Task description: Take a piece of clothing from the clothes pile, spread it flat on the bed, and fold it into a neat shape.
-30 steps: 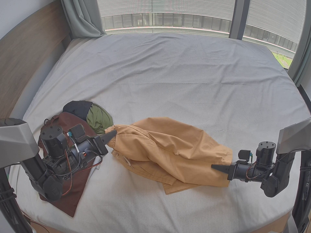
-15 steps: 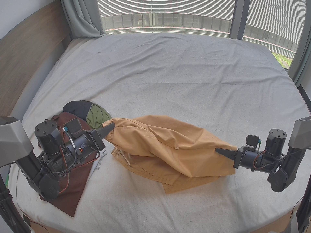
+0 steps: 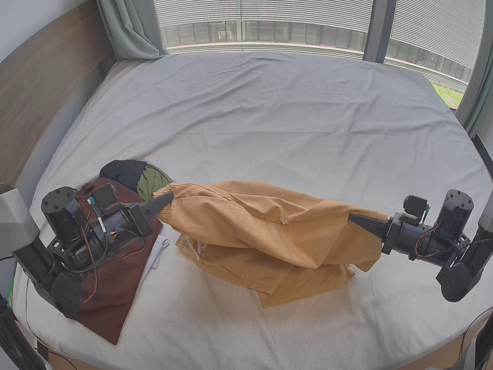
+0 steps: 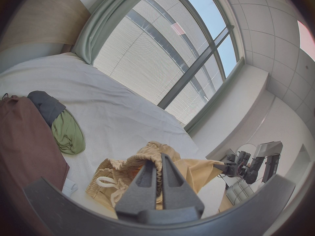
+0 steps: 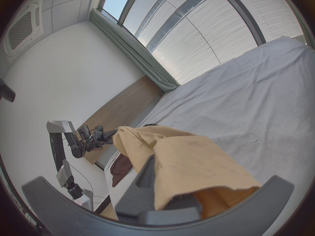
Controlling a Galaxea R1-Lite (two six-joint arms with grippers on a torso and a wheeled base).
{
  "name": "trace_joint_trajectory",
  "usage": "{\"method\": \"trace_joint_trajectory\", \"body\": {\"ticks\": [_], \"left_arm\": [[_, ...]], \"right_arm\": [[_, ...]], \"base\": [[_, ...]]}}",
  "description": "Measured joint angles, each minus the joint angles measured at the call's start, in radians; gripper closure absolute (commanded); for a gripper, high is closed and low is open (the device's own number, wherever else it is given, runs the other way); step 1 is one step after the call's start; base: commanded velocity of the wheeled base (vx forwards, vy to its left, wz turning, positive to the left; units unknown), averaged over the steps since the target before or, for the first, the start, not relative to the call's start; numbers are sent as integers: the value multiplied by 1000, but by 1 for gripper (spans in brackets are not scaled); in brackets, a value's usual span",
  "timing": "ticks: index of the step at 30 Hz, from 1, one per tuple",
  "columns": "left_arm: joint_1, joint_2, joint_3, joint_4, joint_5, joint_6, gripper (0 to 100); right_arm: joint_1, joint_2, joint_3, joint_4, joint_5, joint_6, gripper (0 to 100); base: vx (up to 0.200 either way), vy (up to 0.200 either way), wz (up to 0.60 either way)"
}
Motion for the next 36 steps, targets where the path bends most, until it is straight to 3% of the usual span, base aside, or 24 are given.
{"method": "trace_joint_trajectory", "body": {"ticks": [19, 28, 36], "left_arm": [[44, -127, 38, 3, -57, -2, 100], [114, -167, 50, 6, -140, -4, 100], [137, -175, 49, 6, -149, -5, 100]], "right_arm": [[-3, -106, -16, 0, 0, 3, 100], [3, -122, -13, -1, 1, 3, 100], [-3, -132, -27, -1, 1, 3, 100]], "base": [[0, 0, 0], [0, 0, 0], [0, 0, 0]]}}
